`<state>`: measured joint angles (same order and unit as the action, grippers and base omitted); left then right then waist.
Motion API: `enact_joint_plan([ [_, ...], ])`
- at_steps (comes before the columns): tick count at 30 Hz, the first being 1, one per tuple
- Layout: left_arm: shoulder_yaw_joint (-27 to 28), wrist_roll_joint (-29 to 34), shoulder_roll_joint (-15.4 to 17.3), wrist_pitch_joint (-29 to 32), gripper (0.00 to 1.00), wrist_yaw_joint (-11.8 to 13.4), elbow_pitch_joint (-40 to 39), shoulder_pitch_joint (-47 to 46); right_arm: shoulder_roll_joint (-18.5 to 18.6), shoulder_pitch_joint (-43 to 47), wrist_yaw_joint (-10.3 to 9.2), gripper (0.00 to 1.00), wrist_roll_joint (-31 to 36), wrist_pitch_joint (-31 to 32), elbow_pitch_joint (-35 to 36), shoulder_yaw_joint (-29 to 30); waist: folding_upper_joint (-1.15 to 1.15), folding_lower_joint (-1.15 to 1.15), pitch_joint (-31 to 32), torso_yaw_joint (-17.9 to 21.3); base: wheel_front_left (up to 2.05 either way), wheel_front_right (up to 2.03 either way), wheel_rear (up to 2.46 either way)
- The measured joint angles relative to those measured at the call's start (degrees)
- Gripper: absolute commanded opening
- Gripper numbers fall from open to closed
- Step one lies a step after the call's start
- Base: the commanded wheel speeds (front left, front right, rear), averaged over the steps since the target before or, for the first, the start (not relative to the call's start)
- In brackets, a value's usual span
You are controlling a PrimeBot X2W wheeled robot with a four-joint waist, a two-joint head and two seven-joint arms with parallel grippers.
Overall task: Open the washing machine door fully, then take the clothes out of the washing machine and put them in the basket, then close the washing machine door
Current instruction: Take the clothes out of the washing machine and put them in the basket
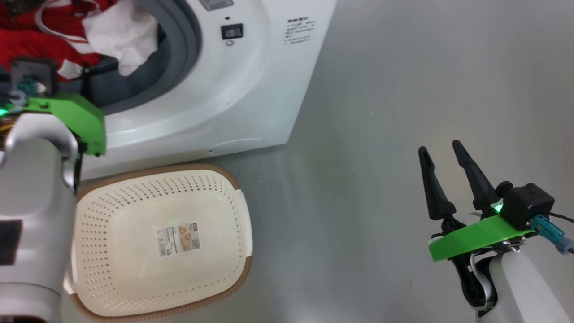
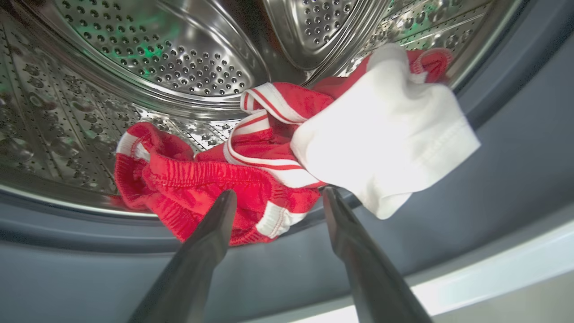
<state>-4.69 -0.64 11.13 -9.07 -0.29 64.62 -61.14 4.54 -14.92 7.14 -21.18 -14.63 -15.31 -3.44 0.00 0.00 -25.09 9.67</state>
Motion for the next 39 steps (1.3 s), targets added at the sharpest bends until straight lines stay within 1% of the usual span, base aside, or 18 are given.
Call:
enact_joint_plan([
  [4,-0.8,0.8,1.4,0.8,1.0,1.3,3.6,-3.2,-0.7,-0.8,0.0,1.0,0.0,0.0,0.1,-0.5,0.0,0.0,-1.3,0.9,0.0,0.0,0.0],
  [8,-1.7,1.4,2.4,2.3,1.0,1.8,6.5,-5.8,-0.9,-0.9,0.0,1.0,-0.2,0.0,0.2,-0.5,0.0,0.0,-2.7,1.7,0.0,0.0,0.0],
  [15,-3.1,2.6,4.0,4.3,1.0,2.5,8.6,-7.7,-1.1,-2.3,0.0,1.0,-0.4,0.0,0.6,-0.6,0.0,0.0,-4.8,3.1,0.0,0.0,0.0],
  [19,-3.3,2.7,4.8,5.5,1.0,3.4,9.2,-8.5,-1.3,-3.0,0.0,1.0,-0.4,0.0,0.8,-0.7,0.0,0.0,-5.8,3.8,0.0,0.0,0.0],
  [20,-3.4,2.7,4.9,5.5,0.7,3.4,9.4,-8.5,-1.3,-3.0,0.0,1.0,-0.4,0.0,0.8,-0.7,0.0,0.0,-6.0,3.9,0.0,0.0,0.0],
  [21,-3.5,2.7,4.9,5.5,0.35,3.4,9.5,-8.5,-1.3,-3.1,0.0,1.0,-0.4,0.0,0.8,-0.7,0.0,0.0,-6.2,4.0,0.0,0.0,0.0],
  [22,-3.9,2.7,4.9,5.4,0.08,3.4,9.5,-8.5,-1.3,-3.1,0.0,1.0,-0.4,0.0,0.8,-0.7,0.0,0.0,-6.3,4.2,0.0,0.0,0.0],
  [23,-4.0,2.7,4.9,5.4,0.0,3.4,9.6,-8.5,-1.3,-3.1,0.0,1.0,-0.4,0.0,0.8,-0.7,0.0,0.0,-6.3,4.2,0.0,0.0,0.0],
  [28,-3.9,2.0,5.0,3.3,0.0,3.4,9.8,-8.5,-1.3,-3.1,0.0,1.0,-0.4,0.0,0.7,-0.5,0.0,0.0,-5.9,4.1,0.0,0.0,0.0],
  [32,-2.8,-0.2,4.6,-1.1,0.0,3.6,9.8,-8.4,-1.4,-3.1,0.0,1.0,-0.4,0.0,0.6,-0.4,0.0,0.0,-4.8,3.7,0.0,0.0,0.0],
  [35,-0.7,-2.8,3.9,-3.9,0.0,3.8,9.4,-8.0,-1.3,-3.0,0.0,1.0,-0.4,0.0,0.4,-0.3,0.0,0.0,-3.7,3.3,0.0,0.0,0.0],
  [37,0.4,-4.3,3.7,-4.8,0.0,3.8,8.1,-7.2,-1.3,-2.9,0.0,1.0,-0.3,0.0,0.3,-0.2,0.0,0.0,-2.8,3.0,0.0,0.0,0.0],
  [39,2.1,-6.2,3.5,-5.2,0.0,3.8,3.6,-4.4,-1.3,-2.8,0.0,1.0,-0.3,0.0,0.0,0.0,0.0,0.0,-1.4,2.4,0.0,0.0,0.0],
])
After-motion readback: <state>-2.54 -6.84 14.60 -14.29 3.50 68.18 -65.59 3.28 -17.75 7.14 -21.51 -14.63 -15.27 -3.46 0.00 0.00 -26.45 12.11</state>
